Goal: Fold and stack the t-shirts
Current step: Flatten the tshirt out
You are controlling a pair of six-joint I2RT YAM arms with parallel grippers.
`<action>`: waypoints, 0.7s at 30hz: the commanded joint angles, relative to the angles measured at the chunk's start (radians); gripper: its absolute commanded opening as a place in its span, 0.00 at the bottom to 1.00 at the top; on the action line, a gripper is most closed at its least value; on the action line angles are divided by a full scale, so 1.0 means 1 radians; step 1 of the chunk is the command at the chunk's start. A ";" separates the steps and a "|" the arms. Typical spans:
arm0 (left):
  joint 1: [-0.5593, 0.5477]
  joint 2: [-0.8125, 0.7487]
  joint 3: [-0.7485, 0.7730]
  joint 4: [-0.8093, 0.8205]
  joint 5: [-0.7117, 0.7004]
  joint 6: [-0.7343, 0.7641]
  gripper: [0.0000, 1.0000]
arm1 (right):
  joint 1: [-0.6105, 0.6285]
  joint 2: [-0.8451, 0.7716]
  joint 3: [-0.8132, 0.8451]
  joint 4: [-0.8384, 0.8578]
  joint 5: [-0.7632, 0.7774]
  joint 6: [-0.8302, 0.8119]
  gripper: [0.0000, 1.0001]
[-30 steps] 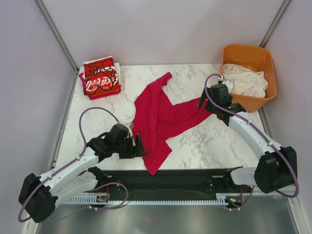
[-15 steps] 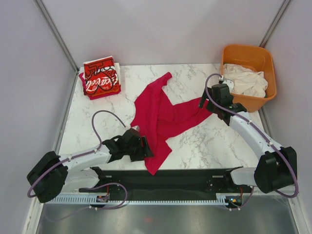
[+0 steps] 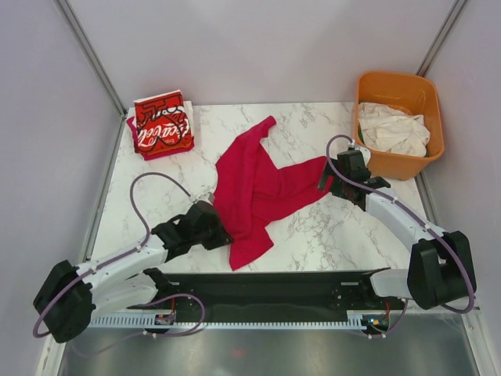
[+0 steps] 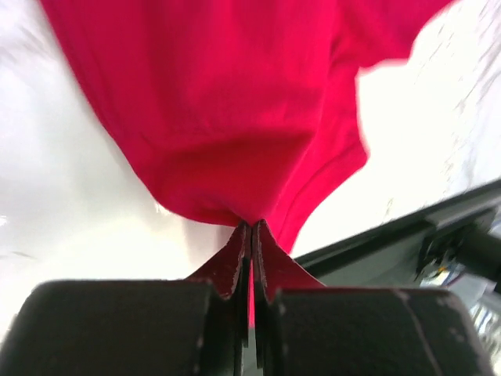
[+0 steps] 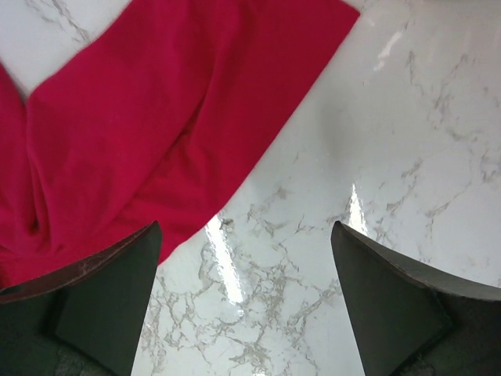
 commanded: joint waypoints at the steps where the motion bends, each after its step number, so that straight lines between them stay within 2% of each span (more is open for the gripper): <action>1: 0.098 -0.088 0.072 -0.109 -0.079 0.115 0.02 | -0.016 0.025 -0.050 0.060 -0.037 0.040 0.98; 5: 0.181 -0.151 0.075 -0.169 -0.065 0.151 0.02 | -0.058 0.099 -0.067 0.115 -0.037 0.040 0.98; 9: 0.264 -0.261 0.057 -0.236 -0.128 0.116 0.02 | -0.125 0.180 -0.065 0.171 -0.074 0.055 0.91; 14: 0.376 -0.396 0.092 -0.338 -0.178 0.169 0.02 | -0.184 0.237 -0.048 0.234 -0.093 0.078 0.87; 18: 0.393 -0.415 0.149 -0.338 -0.178 0.169 0.02 | -0.182 0.308 -0.011 0.250 -0.088 0.092 0.87; 21: 0.400 -0.413 0.188 -0.408 -0.191 0.189 0.02 | -0.184 0.335 -0.004 0.254 -0.076 0.100 0.86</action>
